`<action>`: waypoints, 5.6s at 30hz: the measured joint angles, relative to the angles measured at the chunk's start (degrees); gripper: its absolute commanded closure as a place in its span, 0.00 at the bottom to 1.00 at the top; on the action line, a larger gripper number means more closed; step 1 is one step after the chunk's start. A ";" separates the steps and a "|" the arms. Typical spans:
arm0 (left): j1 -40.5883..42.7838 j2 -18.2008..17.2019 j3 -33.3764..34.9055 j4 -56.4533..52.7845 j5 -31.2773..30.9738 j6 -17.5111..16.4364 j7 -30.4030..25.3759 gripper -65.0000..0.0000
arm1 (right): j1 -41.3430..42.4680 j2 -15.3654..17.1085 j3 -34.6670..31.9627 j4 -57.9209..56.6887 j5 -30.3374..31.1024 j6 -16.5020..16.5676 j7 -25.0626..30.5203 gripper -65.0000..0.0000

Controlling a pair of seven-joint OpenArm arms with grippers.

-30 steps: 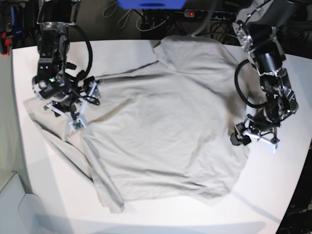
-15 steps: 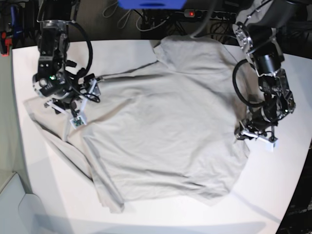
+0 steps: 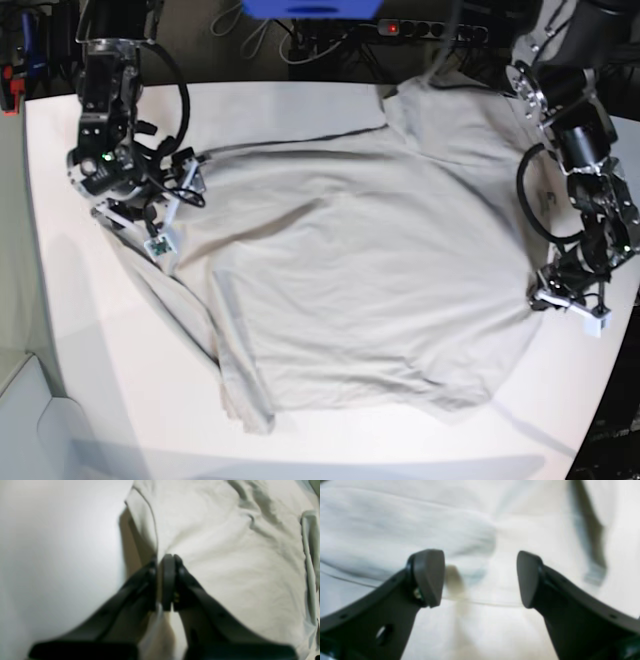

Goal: Layout the t-shirt on the table in an organized manner, then fold the t-shirt properly
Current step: 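Grasp the t-shirt's side edges with both grippers, then lift the t-shirt with both grippers and shift it toward the left gripper, then gather the t-shirt body with both grippers and lift it up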

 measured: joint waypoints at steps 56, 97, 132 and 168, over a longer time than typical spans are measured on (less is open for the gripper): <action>10.51 -3.23 -0.26 13.90 4.55 -0.35 4.37 0.00 | -1.95 4.87 3.43 -2.93 0.04 0.50 6.23 1.00; 26.62 17.57 8.17 30.86 -11.78 -8.79 12.85 0.98 | -1.16 4.26 3.72 9.49 -0.02 9.05 5.05 0.48; 5.27 8.37 -2.03 27.06 8.11 -8.39 21.92 1.00 | 8.37 5.09 -5.22 3.37 -0.26 9.09 5.14 0.53; 0.37 -0.50 1.07 0.37 22.86 -8.70 -1.86 1.00 | -1.84 0.94 -24.50 4.35 -0.07 9.46 5.57 0.99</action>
